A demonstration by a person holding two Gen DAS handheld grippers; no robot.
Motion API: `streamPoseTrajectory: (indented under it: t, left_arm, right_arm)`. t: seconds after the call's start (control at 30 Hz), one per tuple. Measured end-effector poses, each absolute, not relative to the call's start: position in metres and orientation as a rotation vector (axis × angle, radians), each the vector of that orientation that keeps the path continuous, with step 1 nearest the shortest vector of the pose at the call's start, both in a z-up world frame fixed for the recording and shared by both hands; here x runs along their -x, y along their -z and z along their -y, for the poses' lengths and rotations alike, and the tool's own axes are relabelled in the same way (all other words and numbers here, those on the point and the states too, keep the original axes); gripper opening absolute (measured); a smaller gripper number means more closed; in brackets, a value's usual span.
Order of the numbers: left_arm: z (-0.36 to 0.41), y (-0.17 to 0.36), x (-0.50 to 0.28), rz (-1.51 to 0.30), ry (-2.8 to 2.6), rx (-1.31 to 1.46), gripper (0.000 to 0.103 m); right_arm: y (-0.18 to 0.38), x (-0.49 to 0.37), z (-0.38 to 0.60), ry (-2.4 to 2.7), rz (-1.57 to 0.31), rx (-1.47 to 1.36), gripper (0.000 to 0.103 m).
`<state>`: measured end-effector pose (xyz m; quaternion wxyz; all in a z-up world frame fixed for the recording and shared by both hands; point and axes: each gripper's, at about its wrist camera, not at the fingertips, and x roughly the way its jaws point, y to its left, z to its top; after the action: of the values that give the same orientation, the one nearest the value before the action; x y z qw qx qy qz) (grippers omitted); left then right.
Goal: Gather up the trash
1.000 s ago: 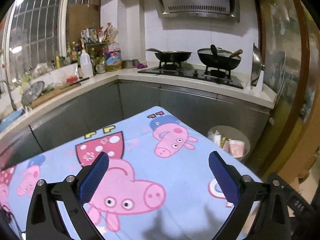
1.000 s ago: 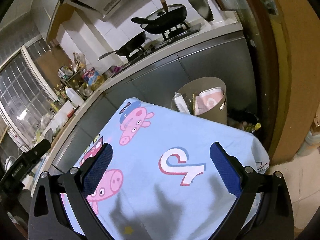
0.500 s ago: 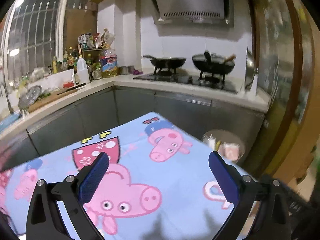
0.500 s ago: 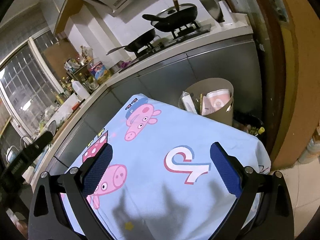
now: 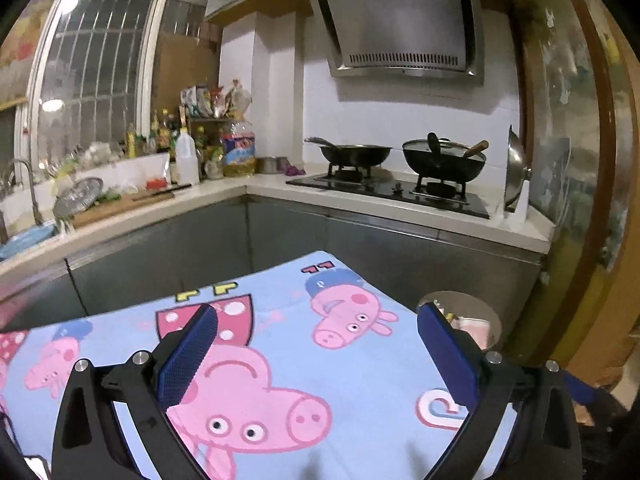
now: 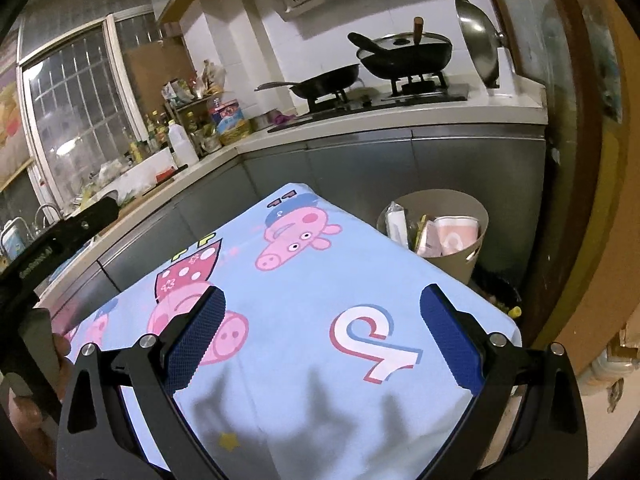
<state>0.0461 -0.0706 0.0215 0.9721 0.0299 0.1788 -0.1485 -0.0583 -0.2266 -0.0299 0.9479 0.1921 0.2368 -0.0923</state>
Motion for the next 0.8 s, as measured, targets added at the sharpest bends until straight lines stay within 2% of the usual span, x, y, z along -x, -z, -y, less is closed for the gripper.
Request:
streamPoseTrajectory:
  t: [0.33,0.8]
  left_arm:
    - [0.074,-0.02,-0.052,-0.442,0.427,-0.052,0.099]
    - [0.068,-0.022,-0.05,-0.419,0.348,-0.081,0.099]
  right_arm:
    - [0.026,0.062,0.234,0.199,-0.475,-0.422,0.097]
    - [0.02,0.065,0.229,0.19,-0.459,-0.401,0.097]
